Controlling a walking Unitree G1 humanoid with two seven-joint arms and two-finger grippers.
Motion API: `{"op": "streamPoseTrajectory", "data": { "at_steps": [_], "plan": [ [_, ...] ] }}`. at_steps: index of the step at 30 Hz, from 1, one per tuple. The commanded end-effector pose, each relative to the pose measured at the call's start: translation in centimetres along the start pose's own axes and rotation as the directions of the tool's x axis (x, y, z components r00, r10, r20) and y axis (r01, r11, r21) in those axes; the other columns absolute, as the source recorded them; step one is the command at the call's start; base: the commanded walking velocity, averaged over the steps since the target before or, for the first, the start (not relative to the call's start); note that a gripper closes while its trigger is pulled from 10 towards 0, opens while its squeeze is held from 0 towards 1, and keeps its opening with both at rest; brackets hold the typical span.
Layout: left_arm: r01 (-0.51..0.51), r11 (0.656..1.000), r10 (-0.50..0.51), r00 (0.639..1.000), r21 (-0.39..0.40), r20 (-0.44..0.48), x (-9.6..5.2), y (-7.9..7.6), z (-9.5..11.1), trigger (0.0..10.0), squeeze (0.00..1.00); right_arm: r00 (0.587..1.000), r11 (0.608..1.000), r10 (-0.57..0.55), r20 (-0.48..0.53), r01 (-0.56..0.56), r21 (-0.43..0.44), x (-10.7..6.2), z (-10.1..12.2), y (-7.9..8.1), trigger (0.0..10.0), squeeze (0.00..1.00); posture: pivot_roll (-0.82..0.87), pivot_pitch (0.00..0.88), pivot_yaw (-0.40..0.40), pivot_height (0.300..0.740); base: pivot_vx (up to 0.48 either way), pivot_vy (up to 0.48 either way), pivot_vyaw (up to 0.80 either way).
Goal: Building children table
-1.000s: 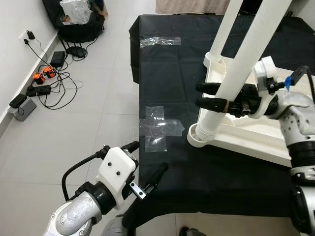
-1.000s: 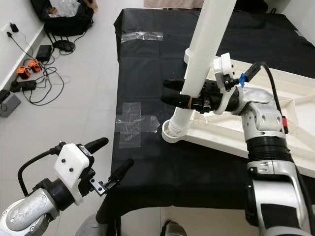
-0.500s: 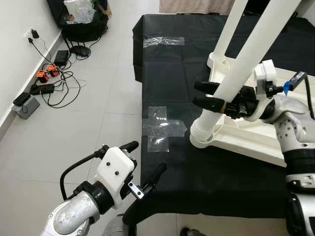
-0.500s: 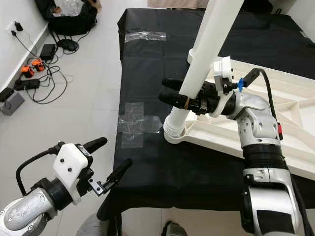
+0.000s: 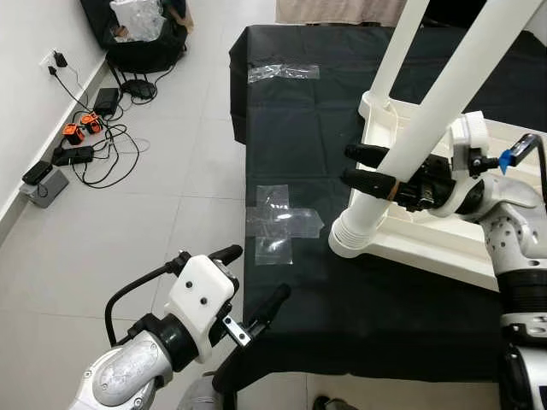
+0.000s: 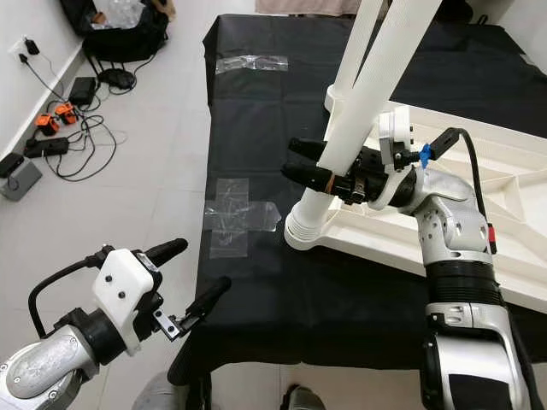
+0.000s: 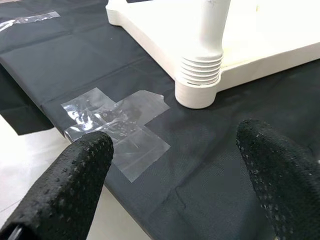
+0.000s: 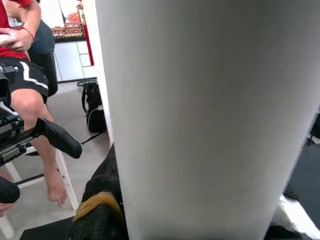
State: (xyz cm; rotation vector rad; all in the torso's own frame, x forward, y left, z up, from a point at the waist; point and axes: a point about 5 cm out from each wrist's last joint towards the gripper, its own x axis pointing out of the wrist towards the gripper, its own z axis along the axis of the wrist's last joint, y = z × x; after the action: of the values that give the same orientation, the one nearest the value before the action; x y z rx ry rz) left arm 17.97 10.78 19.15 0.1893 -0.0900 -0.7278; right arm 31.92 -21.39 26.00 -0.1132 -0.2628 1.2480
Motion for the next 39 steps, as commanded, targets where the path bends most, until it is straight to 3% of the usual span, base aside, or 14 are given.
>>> {"op": "streamPoseTrajectory", "data": {
  "at_steps": [1, 12, 16, 24, 33, 39],
  "plan": [
    [0.015, 1.000, -0.015, 1.000, -0.010, -0.019, -0.1, -0.1, -0.4, 10.0, 0.00, 1.000, 1.000, -0.008, -0.024, 0.009, 0.028, -0.4, -0.8, 0.4, 10.0, 0.00, 0.12, 0.228, -0.020, 0.740, 0.000, 0.000, 0.00],
    [0.013, 1.000, -0.013, 1.000, -0.005, -0.016, 0.0, -0.1, -0.3, 10.0, 0.00, 0.998, 0.999, -0.028, -0.047, 0.030, 0.038, -0.5, -1.3, 0.9, 10.0, 0.00, 0.12, 0.229, -0.021, 0.740, 0.000, 0.000, 0.00],
    [0.010, 1.000, -0.010, 1.000, -0.004, -0.011, 0.1, 0.1, -0.3, 10.0, 0.00, 0.995, 0.997, -0.055, -0.082, 0.059, 0.045, 0.6, -2.1, 1.6, 10.0, 0.00, 0.11, 0.229, -0.020, 0.740, 0.000, 0.000, 0.00],
    [0.006, 1.000, -0.006, 1.000, -0.004, -0.009, 0.1, 0.1, -0.3, 10.0, 0.00, 0.989, 0.993, -0.111, -0.097, 0.114, 0.026, 1.7, -2.2, 1.5, 10.0, 0.00, 0.11, 0.234, -0.025, 0.740, 0.000, 0.000, 0.00],
    [0.000, 1.000, 0.000, 1.000, -0.005, -0.006, 0.2, 0.0, -0.3, 10.0, 0.00, 0.988, 0.994, -0.105, -0.112, 0.107, 0.015, 2.9, -2.0, 1.4, 10.0, 0.00, 0.10, 0.236, -0.032, 0.740, 0.000, 0.000, 0.00],
    [-0.005, 1.000, 0.005, 1.000, -0.005, -0.005, 0.2, 0.0, -0.2, 10.0, 0.00, 0.990, 0.997, -0.069, -0.122, 0.072, 0.020, 3.5, -2.4, 2.2, 10.0, 0.00, 0.11, 0.237, -0.037, 0.740, 0.000, 0.000, 0.00]
  ]
}}
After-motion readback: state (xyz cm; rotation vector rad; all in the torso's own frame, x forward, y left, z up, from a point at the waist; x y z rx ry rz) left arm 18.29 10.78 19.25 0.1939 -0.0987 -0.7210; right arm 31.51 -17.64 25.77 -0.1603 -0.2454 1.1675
